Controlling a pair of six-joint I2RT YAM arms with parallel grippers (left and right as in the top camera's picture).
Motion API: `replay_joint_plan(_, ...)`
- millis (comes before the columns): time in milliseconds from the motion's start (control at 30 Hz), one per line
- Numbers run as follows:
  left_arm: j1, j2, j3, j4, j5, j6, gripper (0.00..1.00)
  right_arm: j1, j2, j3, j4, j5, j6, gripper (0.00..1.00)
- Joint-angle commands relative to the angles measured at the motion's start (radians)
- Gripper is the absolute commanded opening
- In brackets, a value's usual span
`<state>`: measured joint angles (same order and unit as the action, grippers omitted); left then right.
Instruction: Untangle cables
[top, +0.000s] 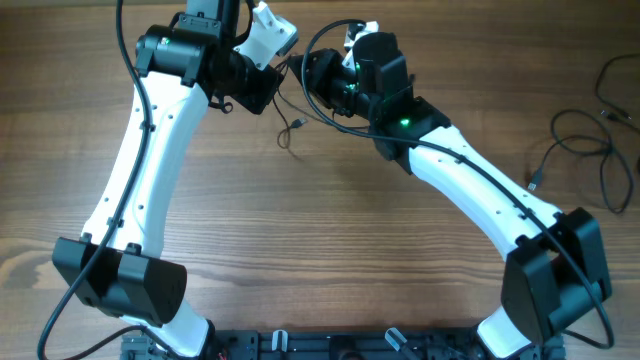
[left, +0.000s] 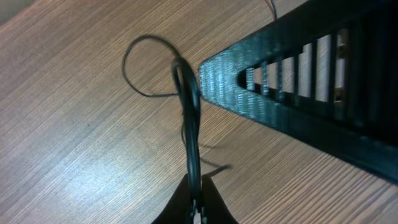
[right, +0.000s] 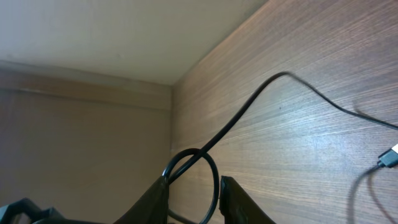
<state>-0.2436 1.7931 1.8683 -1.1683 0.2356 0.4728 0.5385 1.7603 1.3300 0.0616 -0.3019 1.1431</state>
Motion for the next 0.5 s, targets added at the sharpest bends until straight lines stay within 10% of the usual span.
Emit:
replay_joint_plan(0,0.003,-0.016,0.008,-0.003,0.031,-0.01,0.04,0.005,0.027,0.004,0.033,0.026,0.012,0.29)
replay_joint_plan(467,0.004,-0.016,0.008,0.021,0.03,-0.01,0.04,0.035,0.033,0.004,0.055,-0.006,0.037,0.24)
